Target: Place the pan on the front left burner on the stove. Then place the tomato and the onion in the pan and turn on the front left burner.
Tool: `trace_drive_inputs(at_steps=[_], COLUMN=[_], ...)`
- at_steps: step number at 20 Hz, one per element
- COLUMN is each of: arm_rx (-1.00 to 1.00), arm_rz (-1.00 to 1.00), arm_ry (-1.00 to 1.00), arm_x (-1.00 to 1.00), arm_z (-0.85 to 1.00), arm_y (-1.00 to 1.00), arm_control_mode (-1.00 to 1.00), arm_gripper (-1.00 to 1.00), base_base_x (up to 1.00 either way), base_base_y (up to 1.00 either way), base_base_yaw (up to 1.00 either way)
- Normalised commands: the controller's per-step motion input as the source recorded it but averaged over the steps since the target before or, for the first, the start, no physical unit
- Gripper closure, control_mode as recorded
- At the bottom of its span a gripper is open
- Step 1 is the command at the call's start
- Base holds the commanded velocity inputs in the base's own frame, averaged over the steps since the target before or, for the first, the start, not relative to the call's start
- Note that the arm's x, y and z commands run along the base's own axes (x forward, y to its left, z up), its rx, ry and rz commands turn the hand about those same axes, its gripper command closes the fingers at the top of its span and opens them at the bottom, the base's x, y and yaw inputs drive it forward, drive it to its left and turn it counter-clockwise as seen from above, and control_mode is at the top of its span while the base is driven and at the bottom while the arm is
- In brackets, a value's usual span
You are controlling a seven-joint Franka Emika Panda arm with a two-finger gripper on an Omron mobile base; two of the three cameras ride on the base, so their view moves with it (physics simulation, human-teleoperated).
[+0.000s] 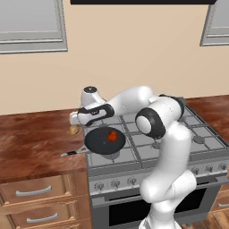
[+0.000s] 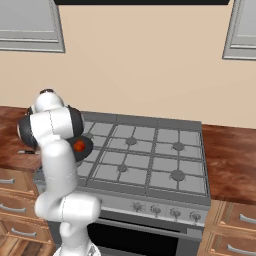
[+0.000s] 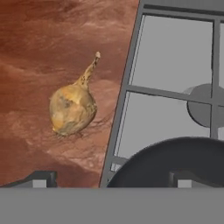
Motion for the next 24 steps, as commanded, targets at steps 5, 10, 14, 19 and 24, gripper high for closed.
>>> trace_drive_inputs(at_steps=[5, 10, 14, 19, 24], arm_rx=[0.01, 0.00, 0.00, 0.00, 0.00], arm_rz=[0.00, 0.00, 0.00, 0.00, 0.00], arm_ry=[0.01, 0.02, 0.01, 0.00, 0.00], arm_x=[0.20, 0.19, 0.19, 0.22, 0.21], arm_z=[-0.07, -0.17, -0.27, -0.25, -0.13], arm_y=[0.30, 0.21, 0.12, 0.05, 0.02], arm_control_mode=[-1.00, -1.00, -1.00, -1.00, -1.00], arm_gripper=[-1.00, -1.00, -1.00, -1.00, -1.00], base_base_x=[0.00, 0.00, 0.00, 0.00, 0.00], base_base_y=[0.00, 0.00, 0.00, 0.00, 0.00], base_base_yaw=[0.00, 0.00, 0.00, 0.00, 0.00])
